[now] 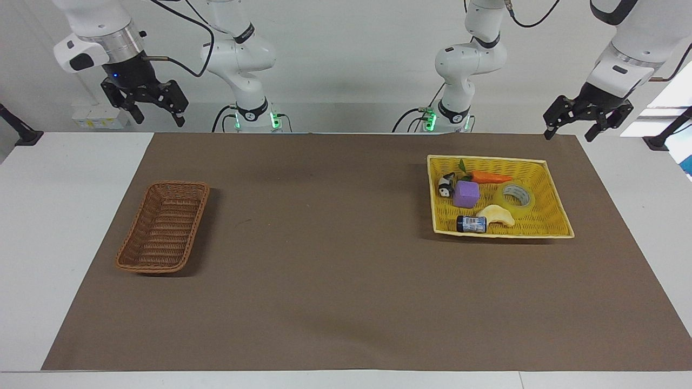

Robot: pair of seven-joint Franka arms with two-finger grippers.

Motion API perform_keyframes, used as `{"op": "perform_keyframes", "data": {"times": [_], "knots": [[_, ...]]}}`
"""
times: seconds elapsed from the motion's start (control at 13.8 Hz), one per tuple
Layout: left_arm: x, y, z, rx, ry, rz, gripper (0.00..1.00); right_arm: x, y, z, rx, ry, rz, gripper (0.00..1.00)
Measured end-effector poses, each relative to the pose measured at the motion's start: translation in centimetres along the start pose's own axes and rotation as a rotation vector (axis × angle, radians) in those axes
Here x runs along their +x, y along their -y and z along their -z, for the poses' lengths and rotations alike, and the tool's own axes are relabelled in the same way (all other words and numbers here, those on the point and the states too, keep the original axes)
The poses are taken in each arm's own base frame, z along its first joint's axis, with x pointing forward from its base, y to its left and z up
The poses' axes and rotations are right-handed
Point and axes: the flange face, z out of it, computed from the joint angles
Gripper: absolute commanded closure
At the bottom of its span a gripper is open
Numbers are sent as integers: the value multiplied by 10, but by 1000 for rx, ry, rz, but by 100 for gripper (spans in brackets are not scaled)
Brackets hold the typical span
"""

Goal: Move tape to another basket

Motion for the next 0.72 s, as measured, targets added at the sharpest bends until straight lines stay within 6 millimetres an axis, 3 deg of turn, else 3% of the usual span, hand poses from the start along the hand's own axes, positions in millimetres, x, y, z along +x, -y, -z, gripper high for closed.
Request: {"op": "perform_keyframes", "data": {"times": [0.72], "knots": [[-5, -1, 0, 1, 4, 0, 0, 0, 0, 0, 0, 0, 0, 0]]}}
